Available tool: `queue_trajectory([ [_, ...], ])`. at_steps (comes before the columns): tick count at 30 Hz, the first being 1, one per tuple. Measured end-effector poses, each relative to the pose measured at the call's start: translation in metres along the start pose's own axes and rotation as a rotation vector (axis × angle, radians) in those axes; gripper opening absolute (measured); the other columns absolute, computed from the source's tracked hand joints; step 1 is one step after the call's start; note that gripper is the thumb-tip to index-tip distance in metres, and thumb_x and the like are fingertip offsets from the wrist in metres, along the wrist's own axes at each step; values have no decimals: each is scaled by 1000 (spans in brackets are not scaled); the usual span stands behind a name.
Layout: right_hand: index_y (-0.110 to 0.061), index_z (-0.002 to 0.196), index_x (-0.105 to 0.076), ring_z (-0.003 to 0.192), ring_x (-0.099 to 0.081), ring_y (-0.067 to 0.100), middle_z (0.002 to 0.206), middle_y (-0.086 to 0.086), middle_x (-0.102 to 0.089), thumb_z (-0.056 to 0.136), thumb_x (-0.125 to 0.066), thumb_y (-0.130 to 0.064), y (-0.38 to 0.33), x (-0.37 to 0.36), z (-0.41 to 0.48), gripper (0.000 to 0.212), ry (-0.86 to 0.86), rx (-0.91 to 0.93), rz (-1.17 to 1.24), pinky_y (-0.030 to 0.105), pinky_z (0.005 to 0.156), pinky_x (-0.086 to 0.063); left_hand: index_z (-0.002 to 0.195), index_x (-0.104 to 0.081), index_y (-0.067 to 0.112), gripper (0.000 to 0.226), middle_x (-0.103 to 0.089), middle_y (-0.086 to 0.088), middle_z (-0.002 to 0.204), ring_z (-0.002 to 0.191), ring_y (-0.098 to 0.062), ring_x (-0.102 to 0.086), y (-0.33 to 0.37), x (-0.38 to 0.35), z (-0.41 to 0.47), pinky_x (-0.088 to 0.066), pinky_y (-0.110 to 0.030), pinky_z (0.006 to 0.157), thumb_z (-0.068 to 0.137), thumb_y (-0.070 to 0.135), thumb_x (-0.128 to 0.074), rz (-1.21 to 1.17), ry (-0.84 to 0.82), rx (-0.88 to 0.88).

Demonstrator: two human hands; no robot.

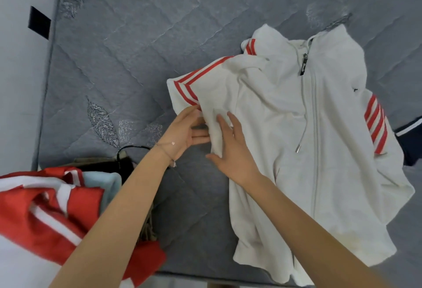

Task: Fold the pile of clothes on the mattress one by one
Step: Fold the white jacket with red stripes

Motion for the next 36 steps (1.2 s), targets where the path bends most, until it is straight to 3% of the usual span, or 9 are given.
queue_trajectory([
  [3,-12,138,-47,108,-47,-3,133,7,-48,93,-55,-8,16,27,-4,46,140,-52,215,1,94,-31,131,-50,12,30,-66,-13,113,95,-27,-69,0,-8,2,-57,-34,84,101,10,-41,72,24,-58],
  [6,-15,112,-61,78,-59,-6,101,-1,-66,98,-52,-15,41,56,-6,16,206,-164,431,3,72,-42,128,-51,11,32,-62,-10,112,97,-22,-62,8,-2,8,-53,-26,88,100,1,-40,508,251,-251],
  [9,-14,112,-64,85,-64,7,100,-2,-69,99,-52,-24,66,83,-7,20,201,-249,607,22,73,-53,134,-48,15,40,-53,-5,129,114,-13,-50,12,-9,15,-40,-25,102,98,-1,-42,820,289,-394],
  [12,-15,103,-67,77,-64,3,90,-2,-70,99,-51,-25,84,113,-9,19,206,-277,734,17,61,-50,142,-42,11,50,-45,-10,141,131,-23,-38,5,-35,29,-24,-35,115,95,-3,-47,1121,152,-480],
  [15,-2,98,-67,78,-64,13,89,11,-70,99,-51,-31,107,139,-11,33,193,-319,763,23,68,-50,145,-39,17,52,-32,-12,150,141,-31,-24,0,-61,44,-11,-37,117,95,7,-51,1370,158,-501],
  [22,-19,93,-73,84,-71,12,88,-2,-76,95,-57,-31,164,178,-17,20,27,-452,917,16,66,-52,147,-34,25,47,-21,-4,157,147,-26,-8,1,-113,90,-3,-43,118,100,21,-42,1524,172,-451],
  [28,-10,107,-67,90,-59,12,98,-3,-64,94,-55,-8,221,203,-32,17,442,-544,623,22,78,-50,142,-40,20,41,-35,-5,148,142,-27,-17,-7,-126,121,5,-46,116,101,18,-34,1737,217,-364],
  [31,-10,105,-63,77,-54,2,99,-2,-61,95,-50,-5,230,214,-39,17,595,-512,608,19,66,-47,133,-49,15,34,-47,-8,132,131,-29,-29,-7,-121,123,4,-48,116,100,16,-38,1825,254,-359],
  [36,-13,94,-55,54,-46,-12,85,-11,-53,95,-46,-3,226,246,-33,14,762,-390,628,3,48,-34,107,-62,2,19,-57,-16,103,104,-38,-46,15,-132,111,-23,-47,106,95,12,-50,1611,346,-675],
])
Point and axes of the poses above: each hand's wrist, its own z-axis towards the middle knuckle, its own x-axis out of the back of the hand, y = z × x, the point moved 6 cm from there along z, towards the middle knuckle
